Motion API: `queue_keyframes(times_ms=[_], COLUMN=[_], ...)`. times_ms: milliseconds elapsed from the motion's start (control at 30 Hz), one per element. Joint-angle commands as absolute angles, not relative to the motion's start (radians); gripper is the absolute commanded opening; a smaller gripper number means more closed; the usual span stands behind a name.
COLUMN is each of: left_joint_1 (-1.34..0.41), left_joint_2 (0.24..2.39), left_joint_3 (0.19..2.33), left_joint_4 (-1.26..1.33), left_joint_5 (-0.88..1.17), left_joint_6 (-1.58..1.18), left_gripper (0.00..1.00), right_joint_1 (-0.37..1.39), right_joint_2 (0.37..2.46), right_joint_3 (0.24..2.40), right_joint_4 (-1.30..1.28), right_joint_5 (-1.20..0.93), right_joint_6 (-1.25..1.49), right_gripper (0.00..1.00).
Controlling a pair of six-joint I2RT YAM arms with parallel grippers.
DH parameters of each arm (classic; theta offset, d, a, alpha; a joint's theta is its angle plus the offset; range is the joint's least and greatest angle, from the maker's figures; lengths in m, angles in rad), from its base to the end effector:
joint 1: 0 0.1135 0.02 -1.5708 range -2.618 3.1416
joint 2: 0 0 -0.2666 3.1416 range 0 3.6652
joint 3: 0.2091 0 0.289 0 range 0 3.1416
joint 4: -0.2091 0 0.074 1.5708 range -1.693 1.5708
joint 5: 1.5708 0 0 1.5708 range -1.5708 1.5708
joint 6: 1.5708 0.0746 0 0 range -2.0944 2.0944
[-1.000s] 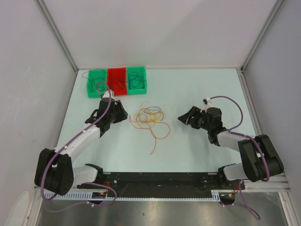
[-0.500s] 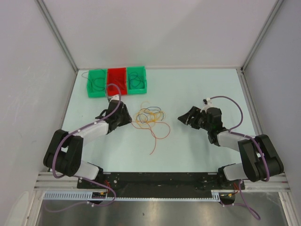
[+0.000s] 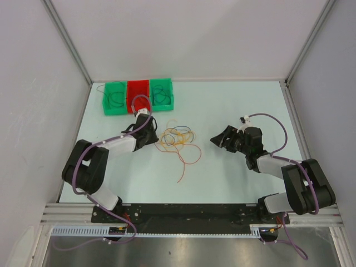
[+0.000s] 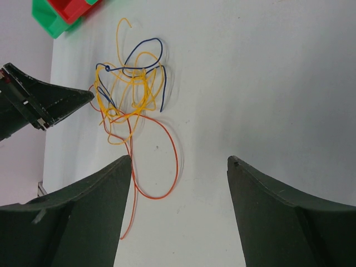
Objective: Untangle the cables
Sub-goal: Pick up the cable at the center of the board.
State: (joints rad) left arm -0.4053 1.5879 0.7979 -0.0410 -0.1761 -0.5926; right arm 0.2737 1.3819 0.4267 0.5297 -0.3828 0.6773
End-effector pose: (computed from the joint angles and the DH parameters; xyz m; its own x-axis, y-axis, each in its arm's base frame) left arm 0.3411 -0.1321 0.1126 -0.7192 -0.2898 -0.6315 -0.1471 0.9518 -0.2692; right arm 0.2934 0.1113 0.1201 -0.6721 0.4151 -0.6132 -0.2016 0.6942 0.6910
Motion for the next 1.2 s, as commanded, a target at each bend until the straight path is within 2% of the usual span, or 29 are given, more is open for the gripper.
queue_keyframes(times_ms=[0,67,200,333,600,767,833,1033,1167], left_joint_1=[-0.413,-0.414,-0.417,-0.434,-0.456,-0.471,-0.472,-0.476,-0.476], left_joint_2=[1.626,1.644,1.655,1.592,1.245,1.071,1.016,1.014,1.009], left_joint_3=[0.861,0.871,0.884,0.902,1.041,1.13,1.182,1.4,1.407], left_joint_4=[-0.048,-0.051,-0.058,-0.09,-0.219,-0.155,-0.129,-0.077,-0.045], left_joint_5=[-0.222,-0.224,-0.229,-0.247,-0.209,-0.02,0.114,0.447,0.497], left_joint_6=[-0.574,-0.574,-0.571,-0.555,-0.424,-0.313,-0.293,-0.311,-0.345], left_gripper=[0.25,0.2,0.0,0.0,0.0,0.0,0.0,0.0,0.0], right_joint_1=[0.273,0.272,0.27,0.27,0.27,0.27,0.271,0.272,0.272], right_joint_2=[1.378,1.377,1.381,1.381,1.374,1.371,1.371,1.362,1.356], right_joint_3=[0.446,0.445,0.446,0.446,0.446,0.446,0.446,0.446,0.446], right_joint_4=[0.546,0.546,0.551,0.552,0.541,0.535,0.534,0.525,0.517], right_joint_5=[-0.393,-0.394,-0.396,-0.399,-0.388,-0.383,-0.38,-0.371,-0.364], right_joint_6=[0.673,0.672,0.673,0.673,0.676,0.676,0.676,0.677,0.677], right_gripper=[0.74,0.74,0.74,0.74,0.74,0.74,0.74,0.74,0.74])
